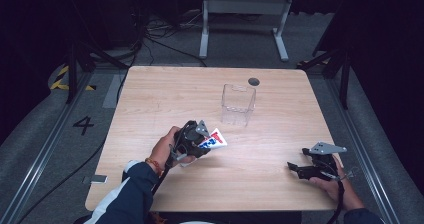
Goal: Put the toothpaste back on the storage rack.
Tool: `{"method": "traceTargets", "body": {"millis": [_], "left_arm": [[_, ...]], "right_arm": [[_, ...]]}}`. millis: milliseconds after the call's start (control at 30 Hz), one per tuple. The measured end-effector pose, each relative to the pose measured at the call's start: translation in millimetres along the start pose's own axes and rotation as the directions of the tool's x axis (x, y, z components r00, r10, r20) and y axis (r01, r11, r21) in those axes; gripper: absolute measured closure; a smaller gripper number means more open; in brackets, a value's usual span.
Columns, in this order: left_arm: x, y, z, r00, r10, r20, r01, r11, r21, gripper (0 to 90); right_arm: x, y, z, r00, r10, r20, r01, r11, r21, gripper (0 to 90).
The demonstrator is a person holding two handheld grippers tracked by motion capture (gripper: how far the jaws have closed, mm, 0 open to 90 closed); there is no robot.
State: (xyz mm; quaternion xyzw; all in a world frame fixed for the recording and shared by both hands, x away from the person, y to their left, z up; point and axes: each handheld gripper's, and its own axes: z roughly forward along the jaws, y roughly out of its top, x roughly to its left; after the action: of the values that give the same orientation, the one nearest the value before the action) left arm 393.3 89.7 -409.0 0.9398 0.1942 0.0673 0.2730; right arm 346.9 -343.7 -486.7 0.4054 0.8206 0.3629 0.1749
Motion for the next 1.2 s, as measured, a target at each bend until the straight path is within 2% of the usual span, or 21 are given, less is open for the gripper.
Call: {"method": "traceTargets", "body": {"millis": [67,233,367,633,733,767,1033,1067,1133,1200], "left_arm": [[1.0,-0.3,-6.2,1.0,0.002,0.003,-0.002,0.9997,-0.024,67.3],[4.0,-2.0,-21.6,0.9995,-0.019,-0.025,0.016,0.9944,-0.104,67.4],[8.1,-2.4,-29.6,0.9988,-0.031,-0.038,0.026,0.9897,-0.141,67.5],[15.0,-2.2,-38.9,0.9957,-0.073,-0.056,0.059,0.973,-0.223,67.8],[16.1,-1.4,-40.5,0.995,-0.077,-0.063,0.06,0.9696,-0.237,67.9],[17.1,-1.1,-41.9,0.9954,-0.071,-0.064,0.055,0.971,-0.233,67.9],[22.5,2.5,-45.4,0.9932,-0.094,-0.069,0.072,0.9586,-0.276,67.9],[24.0,3.6,-46.4,0.9932,-0.09,-0.074,0.066,0.959,-0.275,68.0],[26.0,6.3,-47.6,0.9922,-0.096,-0.08,0.069,0.9544,-0.291,67.9],[29.4,9.7,-49.0,0.9917,-0.107,-0.072,0.079,0.9465,-0.313,68.0]], "right_arm": [[0.0,0.0,0.0,1.0,0.0,0.0,0.0,1.0,0.0,14.5],[0.0,-0.1,0.0,1.0,-0.001,0.0,0.001,1.0,0.0,14.5],[-0.1,-0.1,0.0,1.0,-0.002,0.001,0.002,1.0,0.001,14.5],[0.0,0.0,0.0,1.0,0.0,0.0,0.0,1.0,-0.001,14.5],[-0.1,-0.1,0.0,1.0,-0.002,0.0,0.002,1.0,0.001,14.5],[0.0,-0.1,0.0,1.0,0.0,0.0,0.0,1.0,0.0,14.5],[0.0,-0.1,0.0,1.0,-0.002,0.001,0.002,1.0,0.0,14.5],[0.1,-0.1,-0.1,1.0,0.0,0.0,0.0,1.0,0.0,14.5],[0.1,-0.1,-0.1,1.0,0.0,0.0,0.0,1.0,0.0,14.5],[0.0,-0.1,0.0,1.0,-0.002,0.001,0.002,1.0,0.001,14.5]]}}
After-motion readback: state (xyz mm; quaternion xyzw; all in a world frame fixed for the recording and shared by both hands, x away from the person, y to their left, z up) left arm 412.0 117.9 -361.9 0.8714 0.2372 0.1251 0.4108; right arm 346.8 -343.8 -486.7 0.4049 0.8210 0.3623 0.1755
